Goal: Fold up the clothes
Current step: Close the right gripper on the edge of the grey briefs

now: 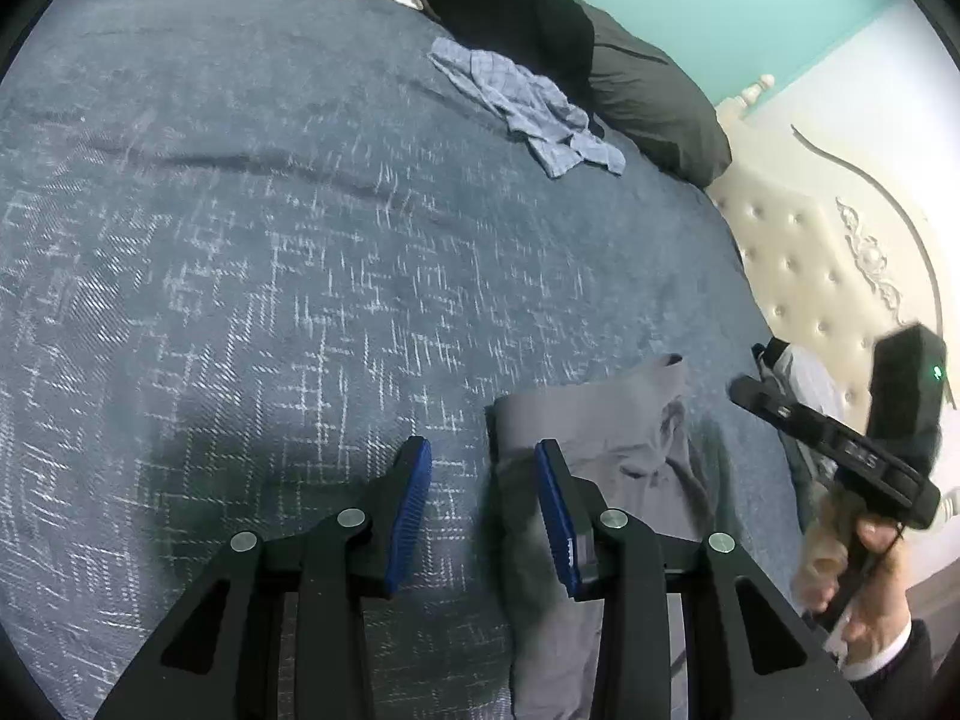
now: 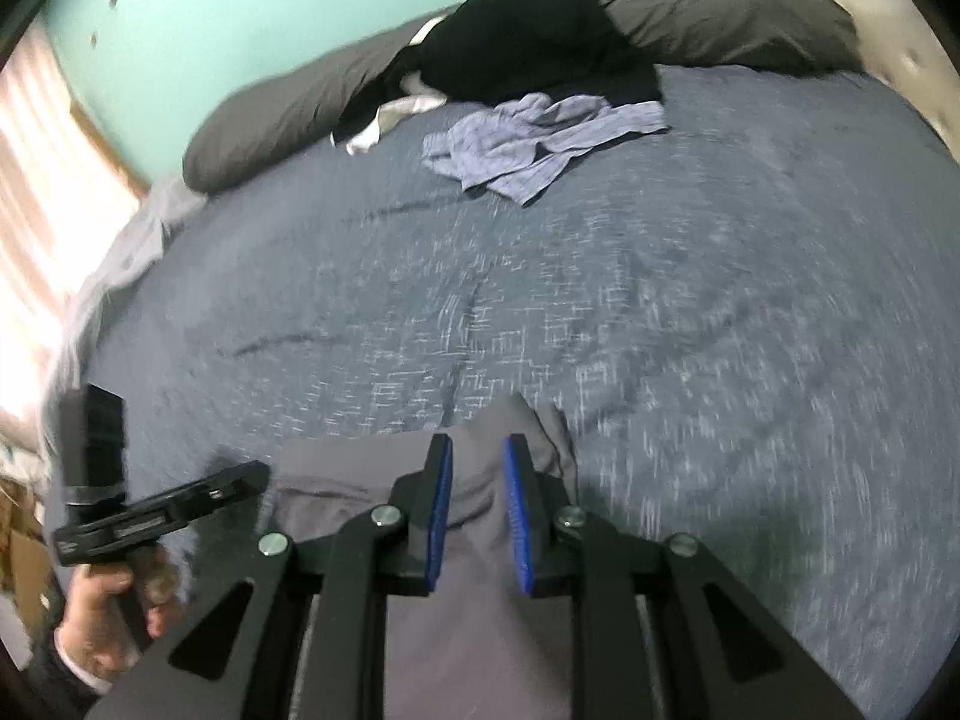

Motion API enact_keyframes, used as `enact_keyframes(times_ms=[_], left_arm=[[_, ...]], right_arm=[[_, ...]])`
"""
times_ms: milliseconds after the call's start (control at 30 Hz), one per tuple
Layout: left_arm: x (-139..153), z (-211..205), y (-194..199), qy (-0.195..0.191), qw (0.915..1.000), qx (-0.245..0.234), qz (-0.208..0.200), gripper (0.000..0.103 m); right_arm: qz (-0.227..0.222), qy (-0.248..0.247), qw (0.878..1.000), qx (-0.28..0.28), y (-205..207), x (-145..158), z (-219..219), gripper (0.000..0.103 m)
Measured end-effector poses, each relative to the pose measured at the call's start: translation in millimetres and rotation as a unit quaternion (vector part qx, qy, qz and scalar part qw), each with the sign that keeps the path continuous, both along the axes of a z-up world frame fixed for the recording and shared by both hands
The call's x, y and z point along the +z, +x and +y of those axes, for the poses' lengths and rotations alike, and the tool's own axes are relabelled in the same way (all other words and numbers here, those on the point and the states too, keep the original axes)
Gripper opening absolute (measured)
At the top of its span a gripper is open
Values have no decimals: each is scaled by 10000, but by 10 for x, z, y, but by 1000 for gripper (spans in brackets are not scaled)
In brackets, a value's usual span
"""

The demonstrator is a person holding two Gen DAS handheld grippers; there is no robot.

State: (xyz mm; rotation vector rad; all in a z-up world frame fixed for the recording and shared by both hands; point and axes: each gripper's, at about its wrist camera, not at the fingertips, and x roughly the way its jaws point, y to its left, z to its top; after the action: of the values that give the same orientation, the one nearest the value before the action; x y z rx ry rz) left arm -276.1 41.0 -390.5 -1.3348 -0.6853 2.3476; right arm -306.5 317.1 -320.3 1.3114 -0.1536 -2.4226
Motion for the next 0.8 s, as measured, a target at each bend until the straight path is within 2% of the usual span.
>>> enact_keyframes(times_ms=[200, 467, 567, 800], left_arm=[[-11, -26, 13, 68, 10000, 2, -18, 39], [-18, -20, 16, 65, 10000, 1, -44, 39], [-21, -20, 19, 47, 10000, -4, -40, 39], [-37, -19, 9, 61, 10000, 16, -48, 39]], right_arm=[[-78, 279, 9995, 132, -126, -179, -85, 17], [60, 634, 9975, 318, -219, -269, -192, 17], [102, 679, 9971, 335, -229, -282, -167, 4], [195, 650, 9975, 202, -195, -263, -30, 0]])
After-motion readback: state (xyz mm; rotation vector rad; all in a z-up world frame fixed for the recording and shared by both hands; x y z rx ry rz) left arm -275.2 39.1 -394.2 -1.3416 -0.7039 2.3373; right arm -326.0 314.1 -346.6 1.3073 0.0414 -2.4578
